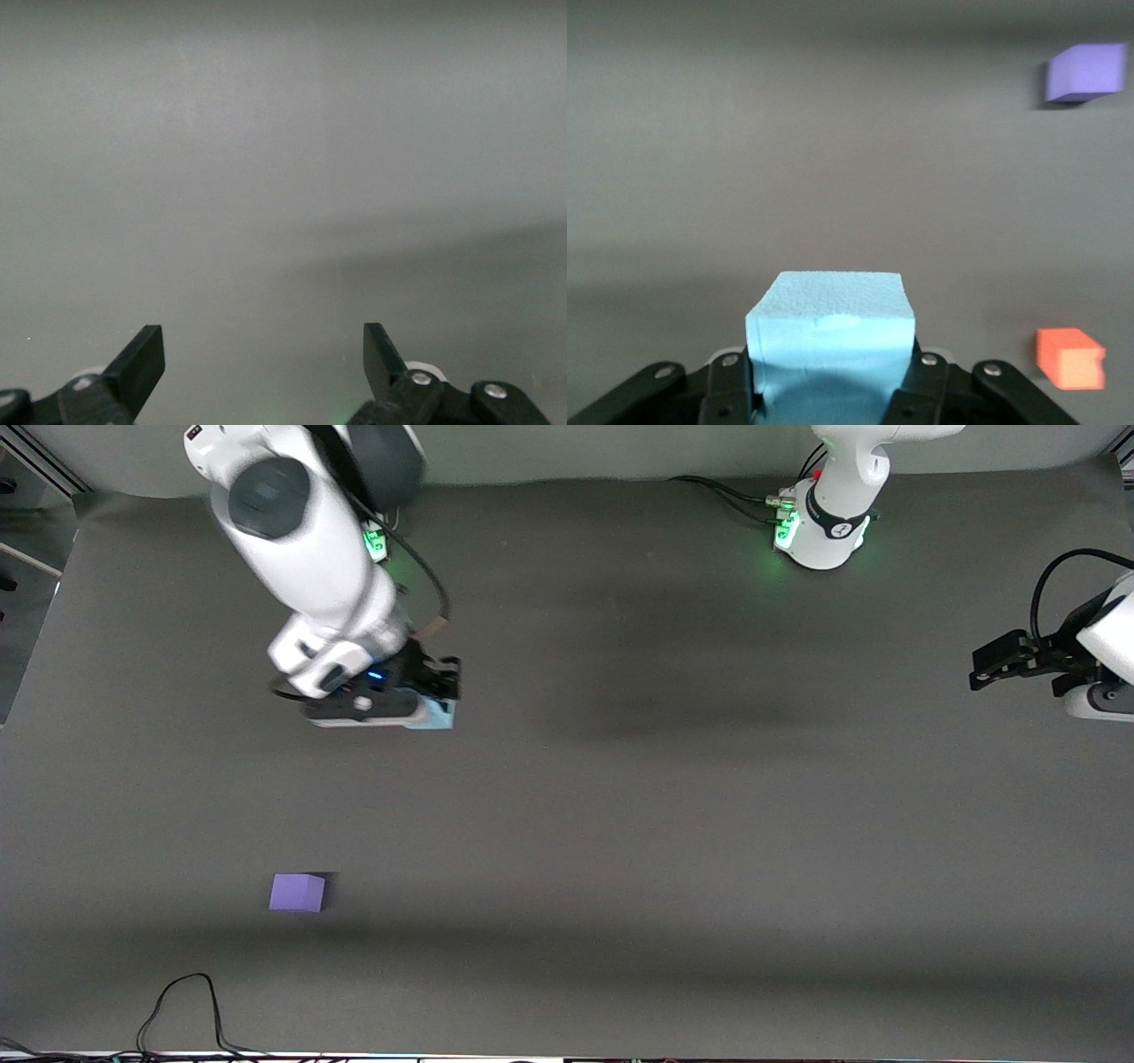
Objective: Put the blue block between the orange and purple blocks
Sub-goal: 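Carry the blue cube with the right gripper toward the orange cube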
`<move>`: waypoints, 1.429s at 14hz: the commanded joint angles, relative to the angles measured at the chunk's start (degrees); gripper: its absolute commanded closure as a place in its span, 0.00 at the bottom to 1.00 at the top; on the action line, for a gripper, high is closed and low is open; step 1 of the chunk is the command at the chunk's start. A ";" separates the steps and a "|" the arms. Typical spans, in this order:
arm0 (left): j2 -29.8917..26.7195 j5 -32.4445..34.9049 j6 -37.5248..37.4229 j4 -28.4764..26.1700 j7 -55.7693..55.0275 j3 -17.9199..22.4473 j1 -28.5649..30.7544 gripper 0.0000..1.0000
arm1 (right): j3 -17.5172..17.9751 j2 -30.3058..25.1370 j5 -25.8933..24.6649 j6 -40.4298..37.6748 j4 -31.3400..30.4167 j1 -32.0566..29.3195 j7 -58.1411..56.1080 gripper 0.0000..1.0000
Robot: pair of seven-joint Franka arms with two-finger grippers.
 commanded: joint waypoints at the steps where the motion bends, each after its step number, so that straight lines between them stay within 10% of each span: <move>1: -0.39 0.04 1.42 -0.58 -4.87 -0.20 0.13 0.00 | 0.18 0.67 0.74 -8.12 7.46 -4.69 -5.21 0.67; 4: -0.39 0.66 1.42 -0.58 -5.68 -0.37 -0.22 0.00 | -2.97 -2.66 0.91 -11.47 5.73 -10.76 -20.91 0.67; 11: -0.48 0.31 0.72 -0.50 -6.38 -0.64 -0.39 0.00 | -24.24 -1.53 9.17 -10.26 -0.25 -11.56 -48.20 0.67; 20: -0.39 2.51 0.72 -0.58 -7.17 -0.99 -1.27 0.00 | -24.43 2.41 9.26 19.69 -25.03 -8.32 -47.60 0.67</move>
